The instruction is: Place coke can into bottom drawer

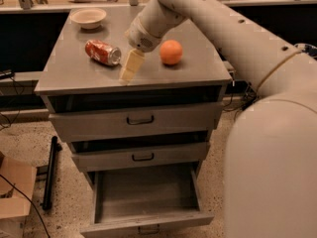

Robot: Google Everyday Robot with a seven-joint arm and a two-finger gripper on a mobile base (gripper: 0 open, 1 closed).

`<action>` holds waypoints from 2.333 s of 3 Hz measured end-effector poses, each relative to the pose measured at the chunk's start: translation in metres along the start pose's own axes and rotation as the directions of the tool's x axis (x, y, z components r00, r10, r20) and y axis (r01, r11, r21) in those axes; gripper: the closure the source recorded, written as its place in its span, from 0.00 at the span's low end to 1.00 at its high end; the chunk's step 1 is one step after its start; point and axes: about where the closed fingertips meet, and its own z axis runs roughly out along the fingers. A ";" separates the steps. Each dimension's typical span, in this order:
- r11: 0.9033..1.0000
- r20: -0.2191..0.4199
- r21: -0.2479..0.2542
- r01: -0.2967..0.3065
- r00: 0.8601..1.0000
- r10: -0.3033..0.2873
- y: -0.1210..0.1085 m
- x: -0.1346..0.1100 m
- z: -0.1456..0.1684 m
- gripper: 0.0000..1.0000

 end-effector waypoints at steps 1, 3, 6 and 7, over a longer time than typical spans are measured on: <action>1.000 0.029 -0.013 0.014 0.999 -0.014 -0.016 -0.010 0.020 0.00; 0.999 0.109 -0.045 0.006 0.994 -0.001 -0.043 -0.016 0.055 0.00; 0.995 0.184 -0.093 0.032 0.983 -0.014 -0.047 -0.039 0.075 0.47; 0.994 0.170 -0.106 0.026 0.985 -0.008 -0.036 -0.032 0.067 0.70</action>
Offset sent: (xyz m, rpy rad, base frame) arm 0.0581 0.0484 -0.0177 0.1311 0.0243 0.0517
